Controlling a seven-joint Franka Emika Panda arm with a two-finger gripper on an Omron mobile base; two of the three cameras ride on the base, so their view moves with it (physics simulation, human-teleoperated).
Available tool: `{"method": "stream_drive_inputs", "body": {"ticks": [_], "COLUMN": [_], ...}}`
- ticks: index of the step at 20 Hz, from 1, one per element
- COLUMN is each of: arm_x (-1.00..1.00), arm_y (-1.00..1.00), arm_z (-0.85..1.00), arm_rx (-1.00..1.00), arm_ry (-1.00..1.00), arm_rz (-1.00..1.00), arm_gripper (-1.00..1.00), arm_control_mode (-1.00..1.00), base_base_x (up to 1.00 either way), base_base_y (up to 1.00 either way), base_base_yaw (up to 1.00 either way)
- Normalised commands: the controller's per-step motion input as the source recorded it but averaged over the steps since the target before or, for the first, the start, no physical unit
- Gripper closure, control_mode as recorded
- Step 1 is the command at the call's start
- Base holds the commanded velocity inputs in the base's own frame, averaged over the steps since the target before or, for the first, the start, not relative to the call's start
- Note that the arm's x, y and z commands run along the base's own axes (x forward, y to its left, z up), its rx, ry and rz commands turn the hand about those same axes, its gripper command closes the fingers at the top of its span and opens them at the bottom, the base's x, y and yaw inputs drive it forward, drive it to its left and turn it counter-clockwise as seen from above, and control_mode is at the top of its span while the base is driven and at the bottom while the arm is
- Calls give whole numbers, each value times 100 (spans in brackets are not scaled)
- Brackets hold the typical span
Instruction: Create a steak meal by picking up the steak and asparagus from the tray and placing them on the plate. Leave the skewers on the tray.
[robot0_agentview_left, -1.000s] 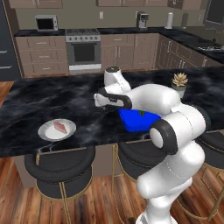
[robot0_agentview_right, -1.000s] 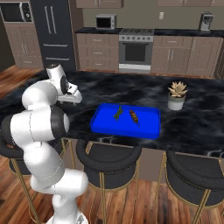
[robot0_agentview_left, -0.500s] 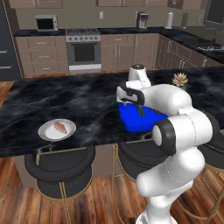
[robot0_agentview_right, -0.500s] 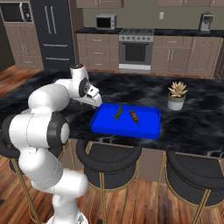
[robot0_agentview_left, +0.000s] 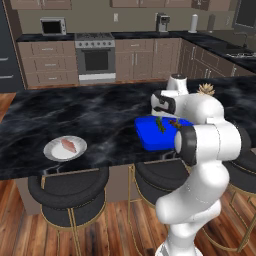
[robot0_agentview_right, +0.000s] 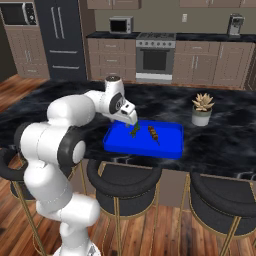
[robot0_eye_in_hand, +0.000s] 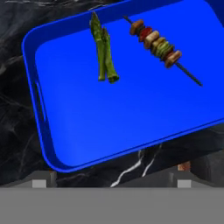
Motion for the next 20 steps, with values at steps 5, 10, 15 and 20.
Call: {"method": "stream_drive_inputs", "body": {"ticks": [5,10,15,20], "arm_x": [27,27,35,42], "arm_y": [-36,-10,0,-1], "arm_z": [-18,-34,-43,-33], "arm_rx": [0,0,0,0], "arm_ry": [7,7,4,3], "arm_rz": [0,0,0,0], "arm_gripper": [-100,-100,-100,-100], "arm_control_mode": [-100,-100,-100,-100], "base_base_x": [0,0,0,0], "base_base_y": [0,0,0,0], "base_base_yaw": [0,0,0,0]}}
